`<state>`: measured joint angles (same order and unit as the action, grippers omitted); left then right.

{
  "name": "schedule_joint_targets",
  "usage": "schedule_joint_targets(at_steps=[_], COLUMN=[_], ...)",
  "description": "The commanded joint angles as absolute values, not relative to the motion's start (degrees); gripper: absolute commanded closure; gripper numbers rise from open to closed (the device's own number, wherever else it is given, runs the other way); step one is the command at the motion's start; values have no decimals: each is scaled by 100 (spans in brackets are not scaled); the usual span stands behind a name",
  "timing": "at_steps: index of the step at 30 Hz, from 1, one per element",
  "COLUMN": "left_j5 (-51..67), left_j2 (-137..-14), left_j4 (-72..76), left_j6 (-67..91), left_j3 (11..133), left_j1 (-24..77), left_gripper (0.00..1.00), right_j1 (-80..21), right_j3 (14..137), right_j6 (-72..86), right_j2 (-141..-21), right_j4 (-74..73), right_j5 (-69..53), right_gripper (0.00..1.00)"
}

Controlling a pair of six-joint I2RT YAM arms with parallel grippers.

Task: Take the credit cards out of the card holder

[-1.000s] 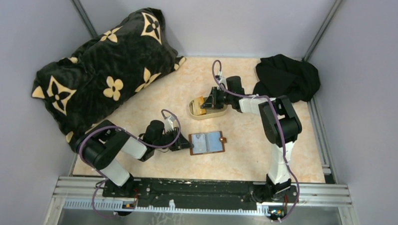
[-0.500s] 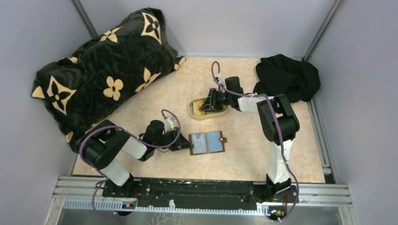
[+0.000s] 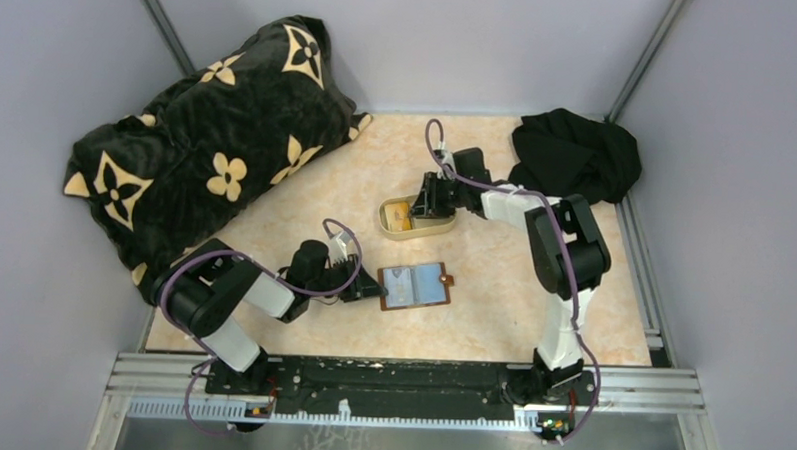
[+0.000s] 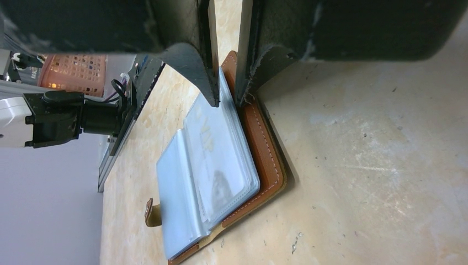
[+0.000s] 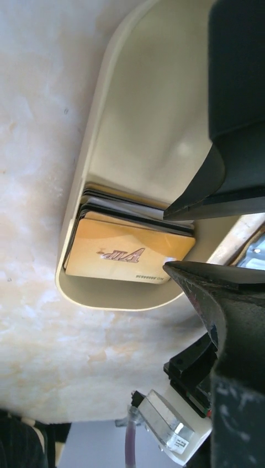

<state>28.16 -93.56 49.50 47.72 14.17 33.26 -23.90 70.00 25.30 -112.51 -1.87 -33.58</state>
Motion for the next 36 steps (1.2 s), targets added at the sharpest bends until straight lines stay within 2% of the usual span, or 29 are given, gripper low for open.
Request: schedule_joint_targets(at_steps=[1, 5, 8, 13, 21, 36], left_j5=[2207, 2195, 2189, 2140, 2015, 1676], left_j2=[-9536, -9430, -9347, -9153, -8602, -7559], left_j4=[3771, 3627, 3545, 3281, 2594, 1649], left_j6=[4361, 4302, 4273, 4203, 4078, 4003], left_j3=[1304, 1373, 1406, 1479, 1694, 1763], left_j1=[3313, 3315, 3313, 3313, 3314, 3325], left_gripper=[74, 74, 73, 73, 73, 73], right_j1=[-2413, -2417, -2431, -2839, -3852, -3876], right_j3=[6747, 6324, 6102, 5028, 3661, 3343], right_j6=[2323, 2324, 2238, 2138, 2708, 2969], right_j2=[-10365, -9580, -9137, -8569, -8313, -8867], right_j4=[-177, -13, -200, -277, 341, 1156], right_j5=[-2587, -2090, -2190, -2002, -1668, -2004], right_gripper=[67, 74, 82, 100, 100, 100])
